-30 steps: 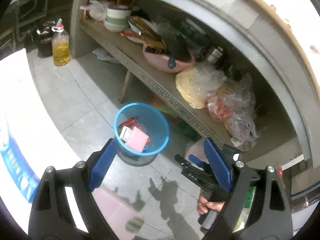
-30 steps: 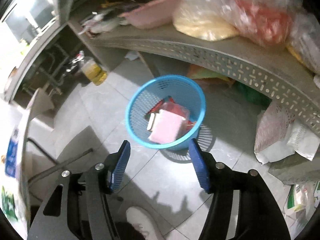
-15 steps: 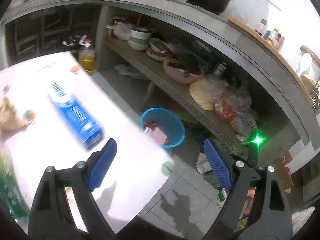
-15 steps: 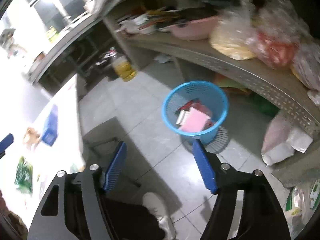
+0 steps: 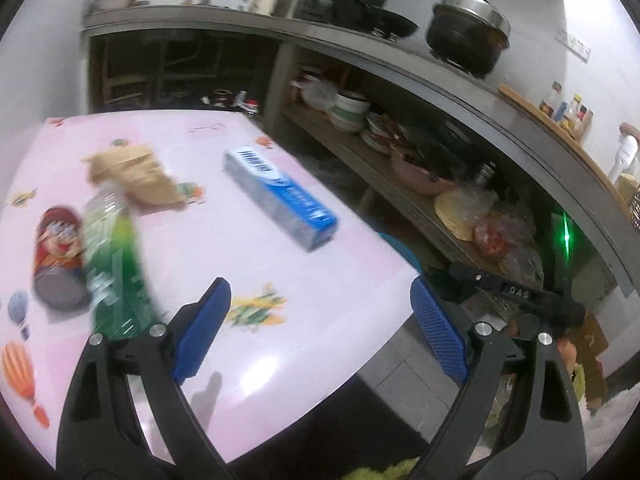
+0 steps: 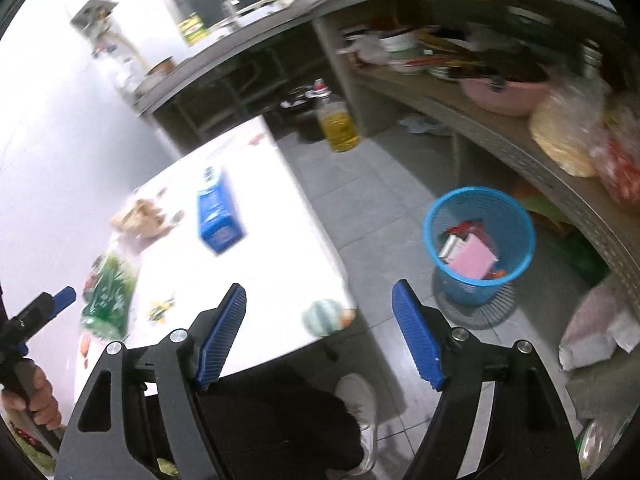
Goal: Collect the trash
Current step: 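Move both grippers back from the wastebasket to the table, then grasp the red can with the left gripper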
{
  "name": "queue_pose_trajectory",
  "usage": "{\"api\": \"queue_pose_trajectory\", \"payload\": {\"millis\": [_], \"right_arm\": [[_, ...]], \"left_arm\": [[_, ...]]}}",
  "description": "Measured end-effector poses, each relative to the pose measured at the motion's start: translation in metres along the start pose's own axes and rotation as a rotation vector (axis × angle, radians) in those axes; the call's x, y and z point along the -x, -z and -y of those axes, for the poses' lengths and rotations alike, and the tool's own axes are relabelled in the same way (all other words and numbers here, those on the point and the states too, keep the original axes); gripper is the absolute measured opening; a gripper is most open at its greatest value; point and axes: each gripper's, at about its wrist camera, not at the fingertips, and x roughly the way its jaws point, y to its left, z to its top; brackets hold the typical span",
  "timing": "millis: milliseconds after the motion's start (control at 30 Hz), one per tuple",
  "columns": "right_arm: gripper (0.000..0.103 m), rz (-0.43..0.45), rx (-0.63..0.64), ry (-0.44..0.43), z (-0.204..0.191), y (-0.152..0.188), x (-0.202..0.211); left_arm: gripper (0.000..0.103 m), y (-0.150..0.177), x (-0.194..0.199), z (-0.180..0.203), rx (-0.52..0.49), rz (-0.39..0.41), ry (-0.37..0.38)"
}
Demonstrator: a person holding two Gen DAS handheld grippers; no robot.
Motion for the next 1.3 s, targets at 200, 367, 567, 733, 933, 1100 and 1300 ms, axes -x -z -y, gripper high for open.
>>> {"api": "queue_pose_trajectory", "payload": {"millis": [200, 367, 567, 733, 933, 1100, 1300], "right_arm": [[0.073, -0.047, 0.072, -0.074, -0.037, 0.002, -0.012], [0.073, -0.078, 0.113, -0.119, -0.064, 0.002, -0.020], [0.073, -0.115, 0.160, -0.159, -0.090, 0.004, -0.028], [0.073, -0.149, 0.188, -0.186, -0.107, 0.007, -0.036], [0.073, -0.182, 0.223, -0.222, -0.131, 0.013, -0.046], [0.073, -0.212, 0.253, -0.238, -0.146, 0.018, -0.053], [0.073, -0.238, 0.265, -0.262, -0.157, 0.014, -0.062]], "left_arm": [[0.087, 0.023, 0.035, -0.030, 0.043, 0.049, -0.062], [0.087, 0.030, 0.054, -0.050, 0.061, 0.094, -0.104], [0.087, 0.025, 0.063, -0.085, 0.151, 0.140, -0.166], [0.087, 0.002, 0.059, -0.137, 0.254, 0.150, -0.256], [0.087, -0.020, 0.028, -0.212, 0.462, 0.084, -0.238], [0.087, -0.029, -0.003, -0.246, 0.515, 0.014, -0.210], [0.068, -0.025, -0.033, -0.267, 0.561, -0.080, -0.197]]}}
